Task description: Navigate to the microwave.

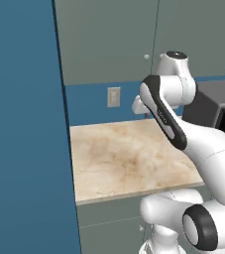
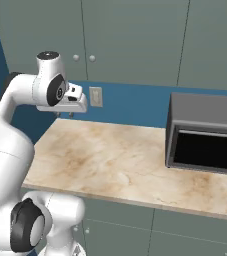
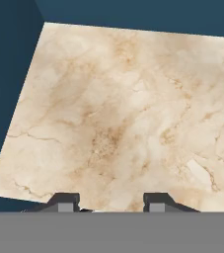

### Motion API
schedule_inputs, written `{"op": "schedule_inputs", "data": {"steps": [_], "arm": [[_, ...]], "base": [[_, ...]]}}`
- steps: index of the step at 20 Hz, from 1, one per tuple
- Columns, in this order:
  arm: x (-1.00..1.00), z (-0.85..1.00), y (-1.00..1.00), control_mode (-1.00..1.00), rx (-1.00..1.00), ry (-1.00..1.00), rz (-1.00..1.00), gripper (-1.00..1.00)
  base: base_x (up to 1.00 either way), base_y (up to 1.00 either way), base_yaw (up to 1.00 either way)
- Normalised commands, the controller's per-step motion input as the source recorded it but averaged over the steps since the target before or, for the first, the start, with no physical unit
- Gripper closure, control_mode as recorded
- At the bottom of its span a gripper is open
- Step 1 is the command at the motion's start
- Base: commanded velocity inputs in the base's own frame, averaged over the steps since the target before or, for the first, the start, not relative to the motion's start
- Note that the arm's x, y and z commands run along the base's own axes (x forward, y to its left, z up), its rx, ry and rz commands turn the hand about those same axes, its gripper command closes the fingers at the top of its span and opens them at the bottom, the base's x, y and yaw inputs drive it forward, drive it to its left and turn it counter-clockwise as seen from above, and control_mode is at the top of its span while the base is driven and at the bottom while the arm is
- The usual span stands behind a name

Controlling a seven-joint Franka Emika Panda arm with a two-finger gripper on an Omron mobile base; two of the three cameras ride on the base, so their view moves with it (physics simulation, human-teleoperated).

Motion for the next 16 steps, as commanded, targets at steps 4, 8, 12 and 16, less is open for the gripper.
{"op": "schedule_inputs", "data": {"steps": [4, 8, 12, 16], "arm": [[0.0, 0.0, 0.0, 1.0, 0.0, 0.0, 0.0, -1.0], [0.0, 0.0, 0.0, 1.0, 0.0, 0.0, 0.0, -1.0], [0.0, 0.0, 0.0, 1.0, 0.0, 0.0, 0.0, -1.0], [0.0, 0.0, 0.0, 1.0, 0.0, 0.0, 0.0, -1.0]], "base": [[0.0, 0.0, 0.0], [0.0, 0.0, 0.0], [-0.7, -0.06, -0.06], [-0.93, -0.02, -0.37]]}}
